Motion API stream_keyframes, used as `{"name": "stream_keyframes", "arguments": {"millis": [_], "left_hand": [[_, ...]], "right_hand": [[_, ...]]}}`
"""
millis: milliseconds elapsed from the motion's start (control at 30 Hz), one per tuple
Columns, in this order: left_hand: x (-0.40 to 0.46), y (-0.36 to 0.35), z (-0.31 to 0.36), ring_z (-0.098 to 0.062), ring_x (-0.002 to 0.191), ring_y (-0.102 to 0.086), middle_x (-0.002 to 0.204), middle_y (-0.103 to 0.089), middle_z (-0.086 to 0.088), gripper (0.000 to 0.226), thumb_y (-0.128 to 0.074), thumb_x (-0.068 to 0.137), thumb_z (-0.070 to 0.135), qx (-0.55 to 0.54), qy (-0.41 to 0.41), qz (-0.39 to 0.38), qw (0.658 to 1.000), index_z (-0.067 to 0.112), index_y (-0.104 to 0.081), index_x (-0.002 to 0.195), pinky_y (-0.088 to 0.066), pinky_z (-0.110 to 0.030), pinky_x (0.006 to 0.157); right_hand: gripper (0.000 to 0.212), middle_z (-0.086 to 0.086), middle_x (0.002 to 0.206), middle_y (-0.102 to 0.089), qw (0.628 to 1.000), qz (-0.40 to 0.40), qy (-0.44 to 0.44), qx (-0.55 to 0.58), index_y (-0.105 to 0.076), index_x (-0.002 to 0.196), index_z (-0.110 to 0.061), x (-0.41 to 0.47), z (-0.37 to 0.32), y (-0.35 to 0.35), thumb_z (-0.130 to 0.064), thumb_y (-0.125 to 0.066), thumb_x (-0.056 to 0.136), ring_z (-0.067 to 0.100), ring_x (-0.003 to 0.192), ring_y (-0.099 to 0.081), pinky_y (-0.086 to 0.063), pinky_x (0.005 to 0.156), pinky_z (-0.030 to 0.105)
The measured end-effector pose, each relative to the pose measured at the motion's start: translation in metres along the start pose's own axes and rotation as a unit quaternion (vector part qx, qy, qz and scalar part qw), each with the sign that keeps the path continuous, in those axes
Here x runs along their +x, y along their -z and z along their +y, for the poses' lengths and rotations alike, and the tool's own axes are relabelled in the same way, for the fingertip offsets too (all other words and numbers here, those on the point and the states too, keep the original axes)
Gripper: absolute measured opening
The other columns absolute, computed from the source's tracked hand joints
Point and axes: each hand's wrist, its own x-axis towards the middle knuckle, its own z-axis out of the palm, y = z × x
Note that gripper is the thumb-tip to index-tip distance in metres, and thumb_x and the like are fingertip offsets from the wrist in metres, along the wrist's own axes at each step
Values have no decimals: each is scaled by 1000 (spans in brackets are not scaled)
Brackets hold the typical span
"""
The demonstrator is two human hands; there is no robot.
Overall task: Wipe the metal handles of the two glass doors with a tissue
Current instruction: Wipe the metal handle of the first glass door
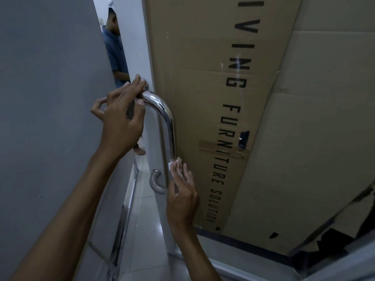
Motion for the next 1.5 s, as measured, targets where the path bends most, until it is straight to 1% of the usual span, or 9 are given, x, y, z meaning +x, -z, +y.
{"name": "stream_keyframes", "arguments": {"millis": [200,333,467,533,967,1100,1233,1367,1500], "left_hand": [[1,-1,-1,-2,149,-35,161,-42,19,50,-47,105,28,-2,2,1,1000,36,-48,154,-16,-48,115],[1,-1,-2,-4,150,-35,162,-42,18,50,-45,105,30,2,1,-2,1000,35,-47,154,-16,-48,115],[2,-2,0,-4,149,-35,162,-42,16,50,-46,104,28,8,1,1,1000,34,-49,154,-12,-37,114],[1,-2,0,-4,149,-35,163,-42,16,50,-47,105,27,6,0,3,1000,34,-49,154,-12,-29,109],[1,-5,-2,-1,151,-31,164,-40,18,50,-44,105,32,-3,0,0,1000,35,-47,155,-11,-33,112],[1,-5,-5,-2,152,-30,164,-39,18,51,-43,105,34,-7,1,-3,1000,35,-46,156,-12,-44,115],[1,-6,-5,1,151,-28,164,-39,19,51,-44,105,33,-5,4,-4,1000,36,-45,156,-13,-48,117],[0,-6,-5,4,150,-27,163,-39,19,50,-45,106,31,-6,5,-2,1000,37,-45,156,-13,-48,116],[0,-4,-4,0,151,-29,164,-38,19,52,-45,104,32,-7,0,-7,1000,37,-46,155,-13,-49,117]], "right_hand": [[48,-5,150,-51,992,24,-122,30,-55,140,-35,13,-15,-6,-7,-62,101,12,146,-39,-46,116,41],[48,-14,144,-51,995,48,-81,27,-61,137,-30,3,-18,-9,-3,-65,97,-7,141,-39,-46,117,43],[45,-2,150,-53,984,12,-179,13,-57,139,-39,10,-16,-6,-14,-62,102,13,146,-39,-40,117,31],[46,-6,149,-53,988,16,-155,21,-58,139,-37,2,-20,-7,-12,-63,101,4,144,-39,-41,118,31],[42,-2,147,-58,968,21,-248,38,-64,136,-39,-2,-9,-14,-16,-63,101,15,145,-45,-46,116,38],[49,-18,142,-53,978,21,-206,30,-59,135,-40,-16,-15,-15,-7,-64,99,-24,133,-32,-45,117,37],[45,-4,146,-58,962,28,-268,50,-61,134,-41,-10,-10,-17,-11,-64,100,11,144,-45,-47,115,40],[50,-16,143,-58,977,30,-207,32,-60,133,-44,-24,-14,-19,-8,-64,98,3,140,-46,-45,117,36],[47,-4,142,-63,953,53,-292,65,-62,130,-47,-15,-8,-25,-12,-63,99,18,142,-51,-52,110,42]]}}
